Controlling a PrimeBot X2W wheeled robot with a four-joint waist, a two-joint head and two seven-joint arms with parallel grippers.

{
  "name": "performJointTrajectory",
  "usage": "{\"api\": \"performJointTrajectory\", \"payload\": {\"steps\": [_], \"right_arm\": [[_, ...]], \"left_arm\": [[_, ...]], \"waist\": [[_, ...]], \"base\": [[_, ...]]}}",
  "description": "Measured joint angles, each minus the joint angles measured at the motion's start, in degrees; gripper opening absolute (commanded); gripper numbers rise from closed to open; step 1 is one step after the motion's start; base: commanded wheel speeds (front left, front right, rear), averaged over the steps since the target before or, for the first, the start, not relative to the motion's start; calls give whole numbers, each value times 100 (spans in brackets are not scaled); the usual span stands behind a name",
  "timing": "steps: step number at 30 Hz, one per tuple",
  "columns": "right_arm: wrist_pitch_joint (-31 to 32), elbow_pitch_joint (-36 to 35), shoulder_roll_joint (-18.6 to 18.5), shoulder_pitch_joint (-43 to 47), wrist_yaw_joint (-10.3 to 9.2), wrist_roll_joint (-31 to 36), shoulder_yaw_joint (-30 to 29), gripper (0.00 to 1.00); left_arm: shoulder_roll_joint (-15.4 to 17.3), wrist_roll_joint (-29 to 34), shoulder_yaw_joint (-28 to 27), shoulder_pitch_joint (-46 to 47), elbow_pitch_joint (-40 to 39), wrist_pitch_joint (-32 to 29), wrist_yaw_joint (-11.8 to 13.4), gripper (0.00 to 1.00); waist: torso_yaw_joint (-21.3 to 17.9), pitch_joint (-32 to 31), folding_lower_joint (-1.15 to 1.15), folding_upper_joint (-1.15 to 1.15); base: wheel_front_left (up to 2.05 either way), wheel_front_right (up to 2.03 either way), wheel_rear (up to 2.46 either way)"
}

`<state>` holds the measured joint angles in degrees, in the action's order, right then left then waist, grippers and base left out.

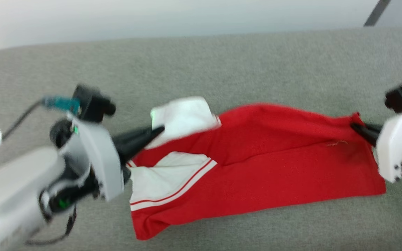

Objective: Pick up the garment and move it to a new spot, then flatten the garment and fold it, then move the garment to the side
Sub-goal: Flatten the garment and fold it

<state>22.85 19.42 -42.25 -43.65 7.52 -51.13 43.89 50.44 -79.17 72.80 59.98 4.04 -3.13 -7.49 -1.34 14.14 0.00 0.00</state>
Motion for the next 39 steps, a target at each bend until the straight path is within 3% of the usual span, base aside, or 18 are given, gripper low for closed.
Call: {"api": "performJointTrajectory", "payload": {"steps": [5,13,19,29,30,31,32,33,34,39], "right_arm": [[-181,-231,-436,714,0,-237,-200,0],[-414,-235,-637,1465,0,-287,-661,0],[-548,-58,-443,1681,0,-215,-901,0],[-673,121,-80,1664,0,82,-1045,0],[-689,102,-69,1651,0,110,-1049,10],[-726,70,-62,1641,0,126,-1070,26],[-736,42,-51,1637,0,123,-1110,67],[-747,9,-40,1641,0,113,-1135,100],[-746,-34,-35,1665,0,73,-1167,100],[-760,-241,-97,2011,0,-133,-1455,100]], "left_arm": [[253,21,15,-748,-444,698,0,0],[354,162,41,-1690,-675,1058,81,0],[-10,386,51,-2047,-124,1095,163,0],[-871,738,64,-2142,1114,1218,55,0],[-913,769,60,-2124,1199,1261,43,4],[-954,768,53,-2108,1251,1303,43,28],[-982,767,35,-2104,1296,1352,42,48],[-1000,769,21,-2103,1329,1415,36,81],[-1001,781,-4,-2102,1358,1472,36,100],[-995,789,-272,-2235,1329,1714,187,100]], "waist": [[199,-276,0,0],[435,-384,0,0],[453,-280,0,0],[408,-87,0,0],[402,-92,0,0],[400,-103,0,0],[400,-119,0,0],[401,-138,0,0],[403,-161,0,0],[449,-291,0,0]], "base": [[0,0,0],[0,0,0],[0,0,0],[0,0,0],[0,0,0],[0,0,0],[0,0,0],[0,0,0],[0,0,0],[0,0,0]]}}
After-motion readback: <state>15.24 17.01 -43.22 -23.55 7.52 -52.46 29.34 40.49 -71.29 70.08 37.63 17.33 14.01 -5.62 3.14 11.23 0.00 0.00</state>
